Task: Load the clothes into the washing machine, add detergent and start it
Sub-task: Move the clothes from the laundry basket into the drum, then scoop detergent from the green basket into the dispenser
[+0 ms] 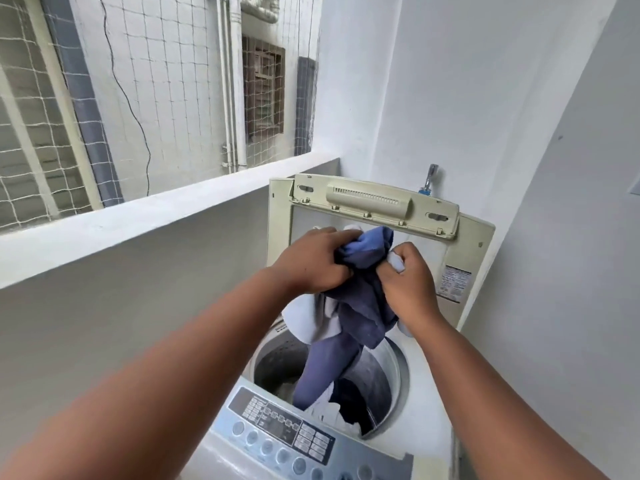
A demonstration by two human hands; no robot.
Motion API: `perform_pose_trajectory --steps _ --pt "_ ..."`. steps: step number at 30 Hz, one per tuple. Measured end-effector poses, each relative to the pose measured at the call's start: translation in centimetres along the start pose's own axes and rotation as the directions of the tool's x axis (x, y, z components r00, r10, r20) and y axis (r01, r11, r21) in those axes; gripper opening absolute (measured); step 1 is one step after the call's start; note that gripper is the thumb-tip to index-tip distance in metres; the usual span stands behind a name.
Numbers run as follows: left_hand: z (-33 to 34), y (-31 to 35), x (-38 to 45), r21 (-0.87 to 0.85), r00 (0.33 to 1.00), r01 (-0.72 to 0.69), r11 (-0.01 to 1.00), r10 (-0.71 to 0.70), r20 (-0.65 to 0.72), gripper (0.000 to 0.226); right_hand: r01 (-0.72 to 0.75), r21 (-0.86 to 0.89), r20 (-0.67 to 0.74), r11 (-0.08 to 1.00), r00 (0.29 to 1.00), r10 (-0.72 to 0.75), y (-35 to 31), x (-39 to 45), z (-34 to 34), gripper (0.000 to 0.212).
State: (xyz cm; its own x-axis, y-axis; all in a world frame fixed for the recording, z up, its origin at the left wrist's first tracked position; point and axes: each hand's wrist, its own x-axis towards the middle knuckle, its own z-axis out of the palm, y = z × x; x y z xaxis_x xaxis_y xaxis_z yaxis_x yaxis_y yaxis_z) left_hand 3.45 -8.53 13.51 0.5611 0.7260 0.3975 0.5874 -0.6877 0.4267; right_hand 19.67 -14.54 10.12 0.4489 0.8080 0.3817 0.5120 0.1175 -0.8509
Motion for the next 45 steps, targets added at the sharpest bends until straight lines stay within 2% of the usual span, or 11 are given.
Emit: perform_pose_trajectory --steps 8,19,23,31,34,35,37,39,41,43,45 --pt "6.5 -7.1 3.2 0.062 0.978 0.135 0.989 -0.143 0.151 0.062 -0.11 -0.062 0.095 0.992 0.989 0.116 7.9 4.2 6.2 0.021" --pt "16.0 -16.6 4.4 -0.001 0.852 0.295 0.956 -0.262 0.454 0.054 -0.256 -0.363 0.21 0.896 0.914 0.346 17.5 4.3 13.3 0.015" --pt "19.2 -19.7 4.7 -0.02 0.755 0.306 0.952 -0.229 0.615 0.047 -0.271 -0.488 0.224 0.83 0.88 0.419 20.4 3.4 14.6 0.023" --pt "24.4 -24.1 3.4 0.11 0.501 0.231 0.967 -0.215 0.838 0.058 -0.221 -0.721 0.285 0.657 0.769 0.572 24.0 1.1 17.7 0.018" --pt "26.0 -25.4 2.4 0.264 0.278 0.252 0.931 -0.331 0.902 0.096 -0.193 -0.798 0.317 0.571 0.671 0.67 24.6 -0.3 18.4 0.024" --pt "26.3 -25.5 2.1 0.335 0.226 0.226 0.915 -0.383 0.896 0.112 -0.164 -0.841 0.312 0.515 0.63 0.711 25.0 -0.7 18.5 0.036" --pt "26.9 -25.8 1.9 0.355 0.267 0.229 0.906 -0.41 0.872 0.126 -0.227 -0.867 0.232 0.443 0.604 0.762 25.1 -0.7 18.3 0.064" --pt "26.7 -25.4 2.5 0.131 0.356 0.504 0.854 -0.343 0.869 0.119 -0.521 -0.662 0.12 0.538 0.635 0.763 24.7 0.4 17.9 0.066" --pt "26.1 -24.6 3.7 -0.22 0.431 0.819 0.53 -0.316 0.845 0.094 -0.823 -0.094 0.064 0.56 0.556 0.828 23.7 2.4 17.3 0.046" --pt "25.6 -23.8 5.2 -0.41 0.439 0.899 0.156 -0.318 0.84 0.074 -0.833 0.439 0.151 0.338 0.439 0.886 22.9 4.4 17.0 0.035" --pt "25.7 -23.3 6.5 -0.488 0.448 0.87 -0.066 -0.306 0.84 0.07 -0.736 0.654 0.203 0.177 0.396 0.896 22.8 5.7 16.8 0.029"
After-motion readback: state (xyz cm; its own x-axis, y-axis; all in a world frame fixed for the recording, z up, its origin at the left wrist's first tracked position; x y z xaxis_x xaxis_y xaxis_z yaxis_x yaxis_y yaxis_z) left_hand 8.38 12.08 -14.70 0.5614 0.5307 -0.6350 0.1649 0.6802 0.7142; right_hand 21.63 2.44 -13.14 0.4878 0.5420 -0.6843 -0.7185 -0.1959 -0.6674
